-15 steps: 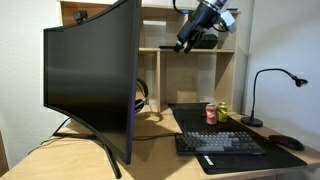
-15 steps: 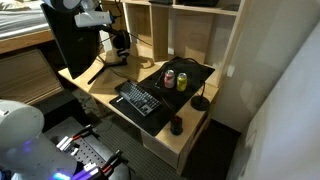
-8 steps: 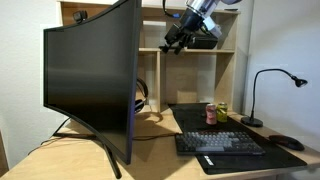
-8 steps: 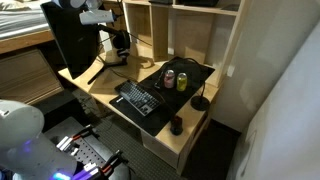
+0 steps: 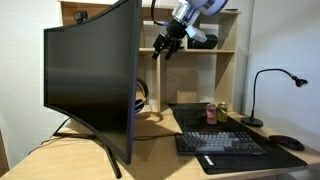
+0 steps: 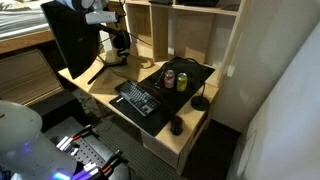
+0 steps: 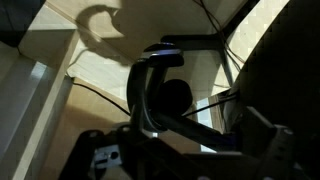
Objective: Remove the headsets from the back of the monitor
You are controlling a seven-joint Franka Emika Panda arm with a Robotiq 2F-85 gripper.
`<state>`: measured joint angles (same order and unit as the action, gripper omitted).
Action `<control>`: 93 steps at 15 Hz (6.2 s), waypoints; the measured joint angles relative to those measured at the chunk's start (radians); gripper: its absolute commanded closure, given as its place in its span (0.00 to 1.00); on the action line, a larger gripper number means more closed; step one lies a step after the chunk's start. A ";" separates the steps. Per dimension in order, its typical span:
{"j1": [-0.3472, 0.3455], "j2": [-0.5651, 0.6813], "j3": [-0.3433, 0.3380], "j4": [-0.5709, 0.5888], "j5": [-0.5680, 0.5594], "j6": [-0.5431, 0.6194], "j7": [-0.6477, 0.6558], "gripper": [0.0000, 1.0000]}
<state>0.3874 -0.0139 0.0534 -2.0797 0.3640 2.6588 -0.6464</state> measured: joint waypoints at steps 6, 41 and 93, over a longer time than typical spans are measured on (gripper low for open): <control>-0.061 0.068 0.056 0.068 -0.086 -0.007 0.087 0.00; -0.196 0.628 0.242 0.667 -0.257 -0.079 0.308 0.00; -0.035 0.838 0.090 0.924 -0.494 -0.139 0.503 0.33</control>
<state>0.3525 0.8242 0.1432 -1.1554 -0.1302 2.5194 -0.1431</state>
